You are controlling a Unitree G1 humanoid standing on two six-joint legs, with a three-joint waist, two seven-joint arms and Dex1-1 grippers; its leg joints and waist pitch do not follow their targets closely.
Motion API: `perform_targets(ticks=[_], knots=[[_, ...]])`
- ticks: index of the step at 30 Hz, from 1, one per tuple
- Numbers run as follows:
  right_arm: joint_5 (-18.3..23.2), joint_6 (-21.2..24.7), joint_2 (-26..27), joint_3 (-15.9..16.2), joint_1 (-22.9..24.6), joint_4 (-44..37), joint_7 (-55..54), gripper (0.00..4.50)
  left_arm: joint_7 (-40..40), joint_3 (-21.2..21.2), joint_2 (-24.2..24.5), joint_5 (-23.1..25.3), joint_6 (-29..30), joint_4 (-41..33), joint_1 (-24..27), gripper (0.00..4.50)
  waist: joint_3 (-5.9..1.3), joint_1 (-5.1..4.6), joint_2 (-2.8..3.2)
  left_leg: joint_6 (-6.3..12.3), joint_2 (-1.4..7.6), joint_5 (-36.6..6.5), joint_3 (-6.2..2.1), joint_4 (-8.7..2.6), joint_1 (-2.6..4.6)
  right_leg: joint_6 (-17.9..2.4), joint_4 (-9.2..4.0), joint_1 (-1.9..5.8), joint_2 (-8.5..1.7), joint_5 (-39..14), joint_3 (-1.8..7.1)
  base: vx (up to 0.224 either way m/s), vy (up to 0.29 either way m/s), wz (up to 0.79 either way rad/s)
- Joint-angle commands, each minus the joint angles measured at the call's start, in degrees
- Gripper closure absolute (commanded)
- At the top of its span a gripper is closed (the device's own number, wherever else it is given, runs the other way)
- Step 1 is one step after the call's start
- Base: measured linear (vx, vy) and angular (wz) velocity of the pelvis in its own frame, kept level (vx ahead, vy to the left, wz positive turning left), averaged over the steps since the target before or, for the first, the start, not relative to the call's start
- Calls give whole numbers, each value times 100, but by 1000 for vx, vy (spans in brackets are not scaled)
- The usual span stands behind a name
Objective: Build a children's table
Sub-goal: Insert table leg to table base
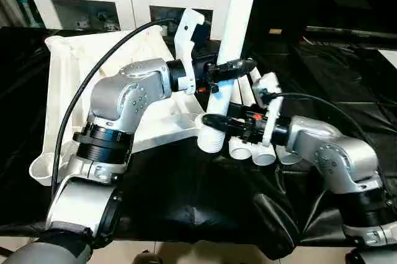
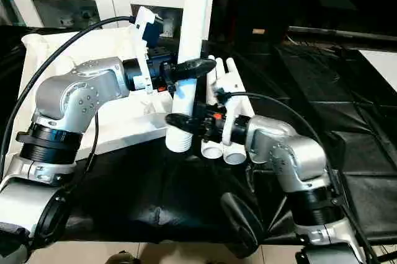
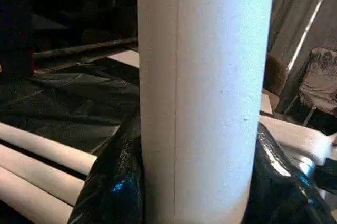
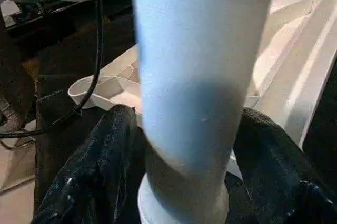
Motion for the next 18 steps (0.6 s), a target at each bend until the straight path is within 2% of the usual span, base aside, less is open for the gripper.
perform_targets(ticks=[1,2,5,8,13,18], knots=[[-75,30,-1,38,-98,80,49,156,-102,-37,15,-123,61,-223,-31,268,-511,14,-26,112,-48,-679,106,-318,-17,-650,-396,420,-383,-1423,265,0,0,0],[-79,28,2,40,-102,90,55,183,-108,-33,13,-131,71,-227,-30,268,-509,13,-26,109,-50,-680,108,-319,-16,-661,-396,418,-382,-1416,265,0,0,0],[-105,7,14,57,-112,155,98,196,-144,-14,-19,-175,103,-247,-47,268,-502,9,-20,108,-51,-728,107,-323,-15,-643,-407,419,-376,-1466,262,0,0,0],[-112,1,20,68,-105,178,122,233,-138,47,-63,-237,151,-231,-87,268,-508,18,-13,112,-51,-711,106,-318,-14,-649,-404,422,-379,-1462,264,0,0,0],[-131,-44,32,92,-94,231,149,257,-184,35,-66,-266,175,-246,-93,268,-510,18,-9,98,-56,-709,102,-319,-17,-635,-402,424,-368,-1443,260,0,0,0],[-145,-69,45,78,-88,255,183,261,-266,-17,-20,-252,178,-246,-89,268,-514,20,17,86,-52,-738,96,-319,-10,-665,-402,423,-369,-1405,259,0,0,0]])
